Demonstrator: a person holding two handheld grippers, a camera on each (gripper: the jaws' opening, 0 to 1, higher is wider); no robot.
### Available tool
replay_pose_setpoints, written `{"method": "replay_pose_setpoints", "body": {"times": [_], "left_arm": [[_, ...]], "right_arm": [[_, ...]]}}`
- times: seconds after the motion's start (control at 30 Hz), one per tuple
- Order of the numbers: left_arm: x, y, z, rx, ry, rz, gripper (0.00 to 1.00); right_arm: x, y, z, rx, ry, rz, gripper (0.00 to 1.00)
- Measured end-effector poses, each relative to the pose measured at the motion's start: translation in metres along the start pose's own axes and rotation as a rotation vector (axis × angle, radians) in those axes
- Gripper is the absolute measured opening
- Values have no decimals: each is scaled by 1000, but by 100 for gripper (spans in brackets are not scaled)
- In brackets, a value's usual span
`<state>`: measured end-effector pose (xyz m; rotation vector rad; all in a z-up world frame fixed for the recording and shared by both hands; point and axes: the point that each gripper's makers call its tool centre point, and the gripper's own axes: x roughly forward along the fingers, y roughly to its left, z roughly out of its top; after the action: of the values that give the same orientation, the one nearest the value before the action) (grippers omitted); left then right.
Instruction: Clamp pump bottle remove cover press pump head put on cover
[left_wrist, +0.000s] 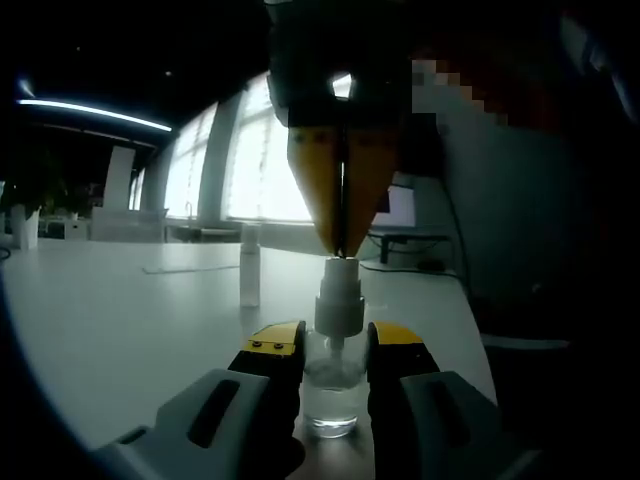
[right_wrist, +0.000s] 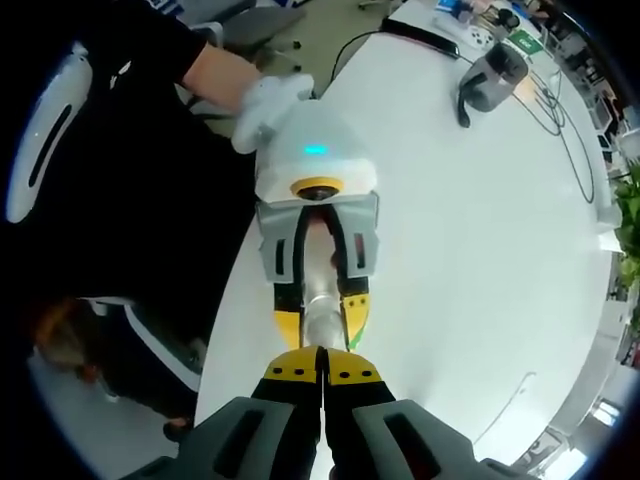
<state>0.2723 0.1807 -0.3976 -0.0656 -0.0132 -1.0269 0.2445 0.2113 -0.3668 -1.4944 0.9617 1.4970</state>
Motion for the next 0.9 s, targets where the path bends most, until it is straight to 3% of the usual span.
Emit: {"method": "replay_pose_setpoints", "body": {"times": [0.9], "left_arm": [[1,0,0,3,0,0,16]], "right_arm": [[-5,0,0,-6,1,-16,0]]}}
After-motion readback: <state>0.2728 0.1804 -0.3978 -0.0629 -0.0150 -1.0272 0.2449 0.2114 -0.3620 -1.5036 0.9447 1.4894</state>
